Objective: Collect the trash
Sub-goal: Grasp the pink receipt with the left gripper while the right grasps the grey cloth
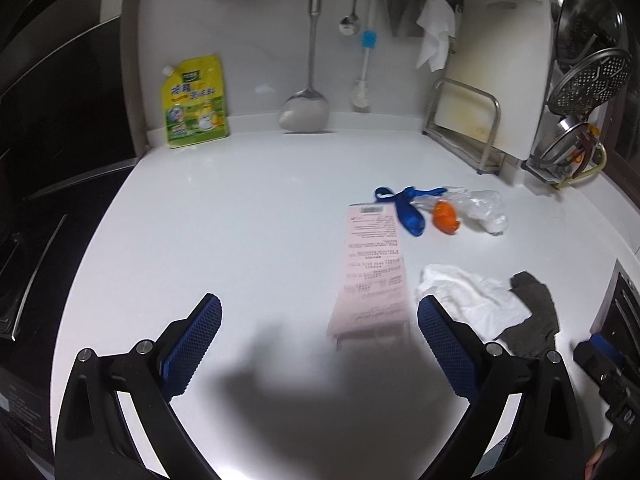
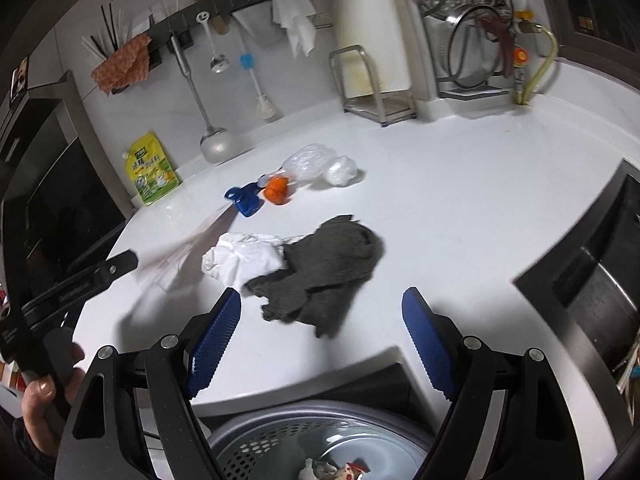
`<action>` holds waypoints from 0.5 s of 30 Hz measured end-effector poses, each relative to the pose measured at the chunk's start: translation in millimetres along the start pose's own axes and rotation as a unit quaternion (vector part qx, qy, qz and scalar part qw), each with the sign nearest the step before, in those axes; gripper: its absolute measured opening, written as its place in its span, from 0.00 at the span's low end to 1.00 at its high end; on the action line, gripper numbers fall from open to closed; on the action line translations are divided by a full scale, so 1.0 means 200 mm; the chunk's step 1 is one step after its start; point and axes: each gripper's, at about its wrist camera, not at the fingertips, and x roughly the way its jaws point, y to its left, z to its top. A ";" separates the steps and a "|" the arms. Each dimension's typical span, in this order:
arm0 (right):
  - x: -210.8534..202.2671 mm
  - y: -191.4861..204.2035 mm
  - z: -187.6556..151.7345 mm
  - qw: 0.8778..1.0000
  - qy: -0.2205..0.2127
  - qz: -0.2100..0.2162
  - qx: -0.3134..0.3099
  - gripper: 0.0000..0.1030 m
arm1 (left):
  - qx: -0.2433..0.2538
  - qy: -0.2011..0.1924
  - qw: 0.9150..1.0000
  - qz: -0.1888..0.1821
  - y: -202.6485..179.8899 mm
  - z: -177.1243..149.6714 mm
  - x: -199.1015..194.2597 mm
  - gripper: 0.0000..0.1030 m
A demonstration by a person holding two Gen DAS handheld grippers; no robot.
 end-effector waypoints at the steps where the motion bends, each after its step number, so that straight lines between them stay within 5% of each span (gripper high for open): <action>1: 0.01 0.01 0.00 1.000 0.000 -0.002 -0.003 0.77 | 0.001 0.001 1.000 0.004 0.02 -0.01 -0.01 0.94; 8: 0.10 0.05 0.05 0.999 0.004 -0.034 -0.022 0.77 | 0.001 0.008 1.000 0.016 0.17 -0.08 -0.03 0.94; 15: 0.21 0.00 0.10 0.997 0.016 -0.075 -0.022 0.77 | 0.018 -0.008 1.000 -0.006 0.11 0.03 -0.03 0.94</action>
